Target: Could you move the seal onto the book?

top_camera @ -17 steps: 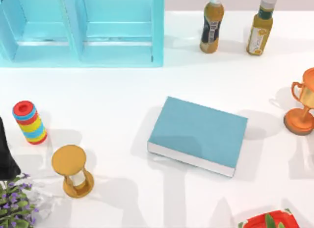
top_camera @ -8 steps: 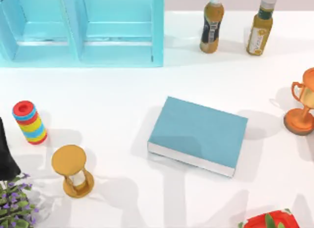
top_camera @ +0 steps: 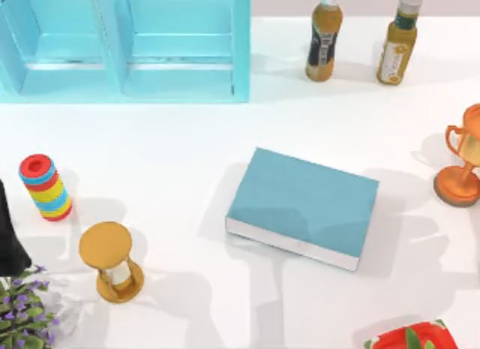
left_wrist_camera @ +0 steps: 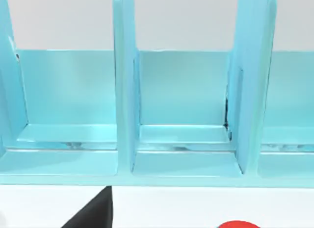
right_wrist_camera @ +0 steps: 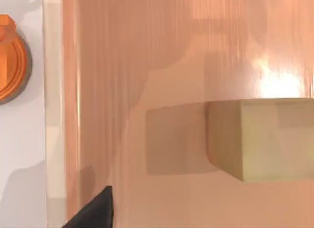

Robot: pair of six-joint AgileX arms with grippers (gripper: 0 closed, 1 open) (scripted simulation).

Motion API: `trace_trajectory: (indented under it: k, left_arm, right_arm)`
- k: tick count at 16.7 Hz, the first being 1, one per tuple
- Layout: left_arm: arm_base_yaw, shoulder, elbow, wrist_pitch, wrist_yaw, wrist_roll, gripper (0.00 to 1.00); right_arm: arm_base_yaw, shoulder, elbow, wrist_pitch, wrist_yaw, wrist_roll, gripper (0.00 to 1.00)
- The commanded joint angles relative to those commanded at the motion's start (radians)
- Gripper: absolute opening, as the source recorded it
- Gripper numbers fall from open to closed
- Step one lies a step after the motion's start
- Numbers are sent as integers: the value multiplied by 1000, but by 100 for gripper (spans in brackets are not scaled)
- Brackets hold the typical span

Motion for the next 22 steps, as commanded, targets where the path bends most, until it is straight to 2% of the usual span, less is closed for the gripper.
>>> trace_trajectory:
  k: [5,9,16,22]
  left_arm:
    - [0,0,0,0,0,0,100]
    - [0,0,0,0,0,0,100]
    - [0,0,0,0,0,0,100]
    - [0,0,0,0,0,0,100]
  right_arm:
    - [-84,351,310,-255,-2,-82,100]
    - [-119,473,434,-362,-4,-118,100]
    - [-118,480,426,-351,-4,-117,100]
    - [-117,523,284,-167,-4,-116,100]
